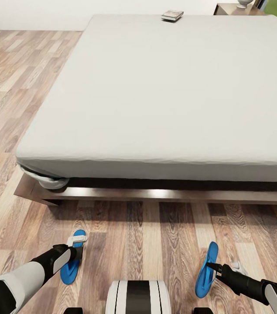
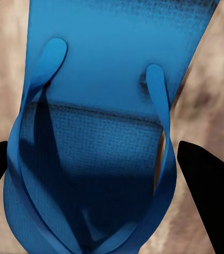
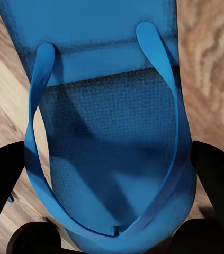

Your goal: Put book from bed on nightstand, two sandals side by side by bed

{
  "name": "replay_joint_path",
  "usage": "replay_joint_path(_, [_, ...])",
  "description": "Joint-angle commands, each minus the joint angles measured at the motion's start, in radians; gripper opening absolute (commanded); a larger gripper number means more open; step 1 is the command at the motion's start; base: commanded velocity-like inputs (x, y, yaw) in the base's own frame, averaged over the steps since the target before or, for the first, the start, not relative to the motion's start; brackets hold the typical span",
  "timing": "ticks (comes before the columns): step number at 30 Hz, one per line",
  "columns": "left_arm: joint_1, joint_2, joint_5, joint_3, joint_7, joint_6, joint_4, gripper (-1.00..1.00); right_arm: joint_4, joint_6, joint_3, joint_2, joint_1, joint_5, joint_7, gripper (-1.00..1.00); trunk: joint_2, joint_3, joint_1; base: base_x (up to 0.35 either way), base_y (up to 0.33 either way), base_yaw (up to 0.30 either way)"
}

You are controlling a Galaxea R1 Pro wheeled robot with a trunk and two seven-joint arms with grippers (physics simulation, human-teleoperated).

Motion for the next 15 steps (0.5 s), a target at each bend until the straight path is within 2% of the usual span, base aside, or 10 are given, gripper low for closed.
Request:
replay_joint_path(1, [0.0,0.001,0.01,-0.008,0.007,0.005,-0.004,-1.0,0.0,0.006,-0.003,0.0,0.0,-0.001,0.002,-1.0,0.0,-0.001,0.0,0.0,0.0,0.0])
replay_joint_path(5, [0.0,0.001,0.01,-0.008,0.007,0.005,-0.004,-1.0,0.0,0.006,-0.003,0.0,0.0,-0.001,0.002,-1.0,-0.001,-0.012,0.001,0.0,0.0,0.0])
replay_joint_path(15, [0.0,0.001,0.01,-0.008,0.007,0.005,-0.004,-1.0,0.0,0.006,-0.003,0.0,0.0,-0.001,0.002,-1.0,-0.001,-0.012,0.001,0.0,0.0,0.0])
